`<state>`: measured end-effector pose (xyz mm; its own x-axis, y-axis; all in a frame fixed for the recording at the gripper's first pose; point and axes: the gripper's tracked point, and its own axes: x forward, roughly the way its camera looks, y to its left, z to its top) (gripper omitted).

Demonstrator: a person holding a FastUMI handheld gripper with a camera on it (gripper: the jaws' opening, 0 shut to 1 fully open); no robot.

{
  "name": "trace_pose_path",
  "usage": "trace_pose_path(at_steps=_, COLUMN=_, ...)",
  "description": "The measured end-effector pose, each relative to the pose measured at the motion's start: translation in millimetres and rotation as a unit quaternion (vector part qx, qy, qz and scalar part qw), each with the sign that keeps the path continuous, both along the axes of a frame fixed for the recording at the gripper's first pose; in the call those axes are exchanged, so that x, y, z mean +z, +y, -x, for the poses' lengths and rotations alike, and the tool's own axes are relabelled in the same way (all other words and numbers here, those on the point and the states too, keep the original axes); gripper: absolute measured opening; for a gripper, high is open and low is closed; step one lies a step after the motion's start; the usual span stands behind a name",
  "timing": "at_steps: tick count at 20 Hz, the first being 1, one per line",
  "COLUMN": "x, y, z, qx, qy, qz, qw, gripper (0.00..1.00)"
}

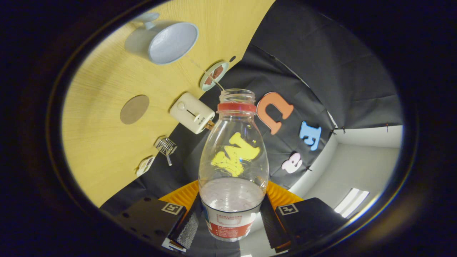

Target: Take the bottle from table, then pour the juice into the cup, finally place the bottle on the coaster

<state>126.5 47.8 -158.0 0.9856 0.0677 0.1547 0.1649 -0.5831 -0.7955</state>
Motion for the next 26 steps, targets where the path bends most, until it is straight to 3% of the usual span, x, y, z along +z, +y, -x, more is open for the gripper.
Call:
trace_pose_path(at_steps=10, x=-42.4, y=10.4, z=-9.6, qx=0.002, qy=0.022, qz=0.042, qw=0.999, gripper=0.81)
trace_pose_path(at_steps=18, x=-51.1, y=3.9, z=-14.2, qx=-0.006, qy=0.033, qz=0.029, qw=0.999, gripper=0.81)
trace_pose_path(at_steps=22, x=-45.2, y=-5.9, z=-13.0, qx=-0.001, qy=0.033, qz=-0.054, qw=0.998, gripper=0.82)
trace_pose_path(at_steps=26, x=-56.1, y=-19.7, z=-6.5, qx=-0.014, qy=0.072, qz=-0.178, qw=0.981, gripper=0.82)
